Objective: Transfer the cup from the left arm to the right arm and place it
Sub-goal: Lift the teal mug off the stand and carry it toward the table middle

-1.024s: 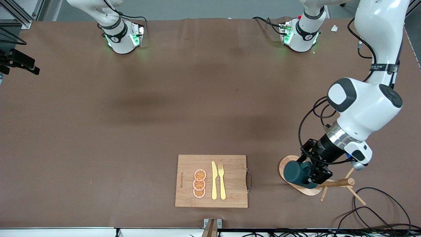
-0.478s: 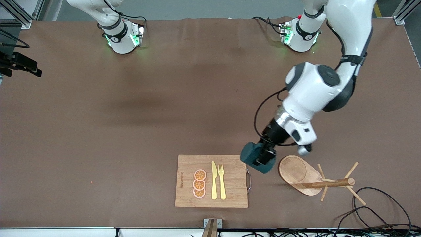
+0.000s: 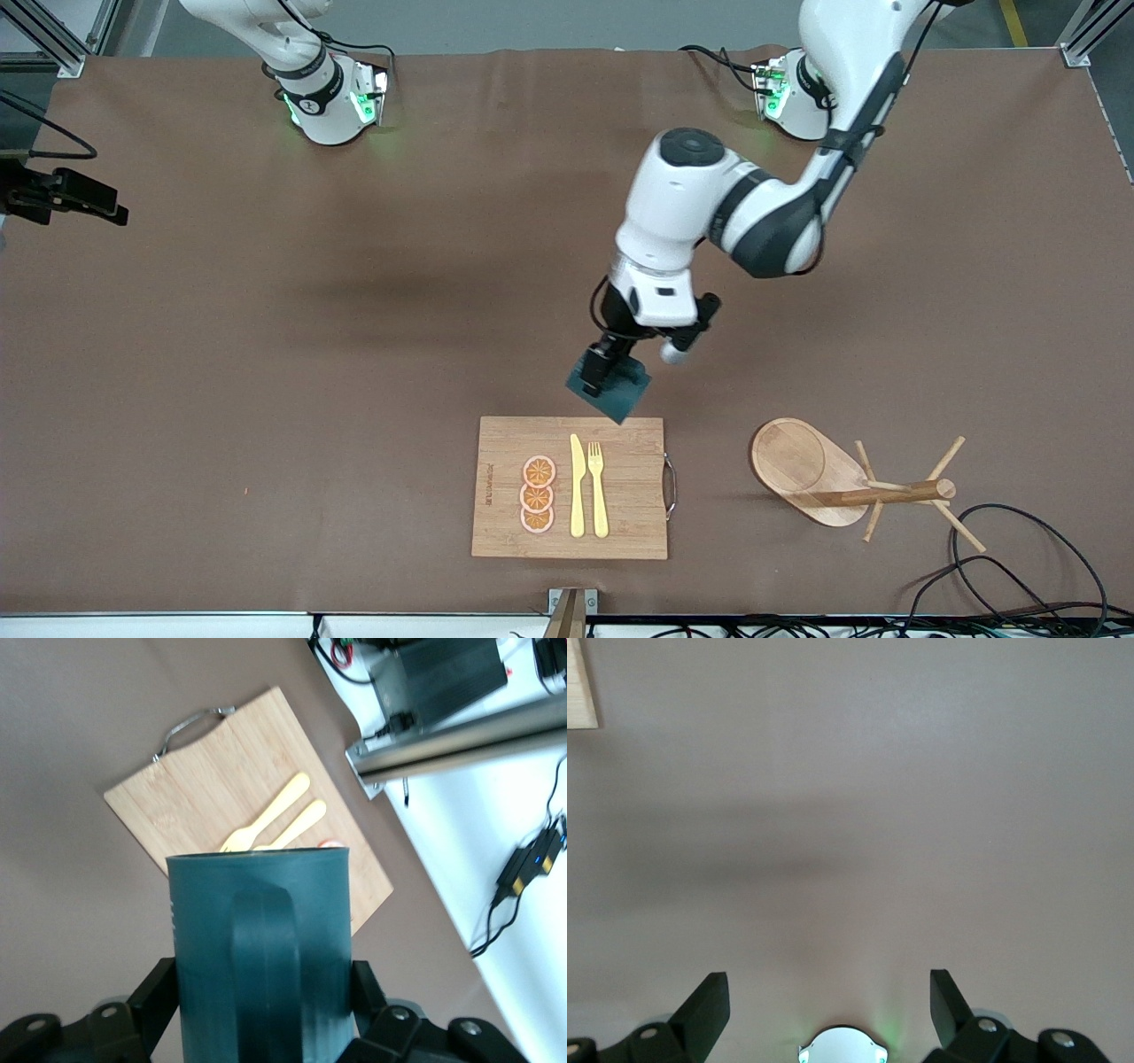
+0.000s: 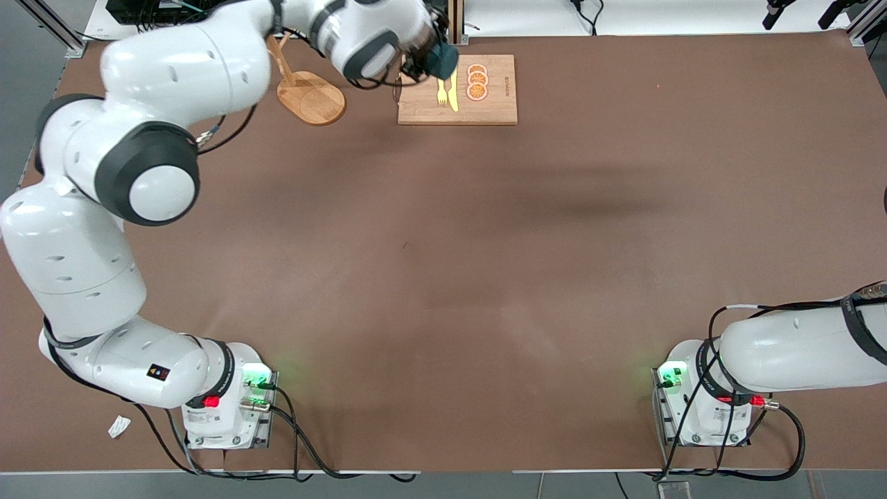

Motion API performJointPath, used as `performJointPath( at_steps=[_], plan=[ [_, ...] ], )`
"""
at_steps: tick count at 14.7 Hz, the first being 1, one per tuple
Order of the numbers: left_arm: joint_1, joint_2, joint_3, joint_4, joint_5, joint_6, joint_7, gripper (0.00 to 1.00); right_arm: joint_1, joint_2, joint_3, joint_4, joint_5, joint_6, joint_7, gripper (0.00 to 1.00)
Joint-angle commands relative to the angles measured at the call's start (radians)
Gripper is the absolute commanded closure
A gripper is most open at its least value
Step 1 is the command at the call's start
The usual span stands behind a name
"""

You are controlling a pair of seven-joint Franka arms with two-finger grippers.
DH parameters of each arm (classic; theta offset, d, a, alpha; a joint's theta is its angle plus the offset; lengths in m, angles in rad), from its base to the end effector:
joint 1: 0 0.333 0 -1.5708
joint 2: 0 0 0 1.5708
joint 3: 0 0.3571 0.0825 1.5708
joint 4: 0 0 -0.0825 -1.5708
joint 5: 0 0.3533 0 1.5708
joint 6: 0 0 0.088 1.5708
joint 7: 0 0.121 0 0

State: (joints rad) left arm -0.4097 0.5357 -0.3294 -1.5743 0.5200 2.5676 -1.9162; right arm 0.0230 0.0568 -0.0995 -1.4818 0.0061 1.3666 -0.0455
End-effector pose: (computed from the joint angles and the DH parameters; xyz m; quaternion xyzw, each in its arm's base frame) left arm 0.5673 -0.4570 0.4335 0.8689 0.4165 0.1688 0.2073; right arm 0.5177 -0.0370 0.6445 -0.9962 0.0152 0.0856 0.0054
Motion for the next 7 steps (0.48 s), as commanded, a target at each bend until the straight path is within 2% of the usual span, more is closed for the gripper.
performJointPath(
  at_steps=[1,3,7],
  plan=[
    [-0.085,0.027,0.013,0.02,0.173,-0.07,-0.067,0.27,-0.04,0.09,0.001,0.011,0.014,0.005,0.003,0.0],
    [-0.147,0.038,0.015,0.02,0.26,-0.139,-0.098,0.27,-0.075,0.136,0.001,0.012,0.014,0.029,0.0,0.0],
    [-0.279,0.04,0.013,0.013,0.447,-0.349,-0.238,0.26,-0.077,0.147,0.001,0.012,0.003,0.101,-0.036,0.0]
  ],
)
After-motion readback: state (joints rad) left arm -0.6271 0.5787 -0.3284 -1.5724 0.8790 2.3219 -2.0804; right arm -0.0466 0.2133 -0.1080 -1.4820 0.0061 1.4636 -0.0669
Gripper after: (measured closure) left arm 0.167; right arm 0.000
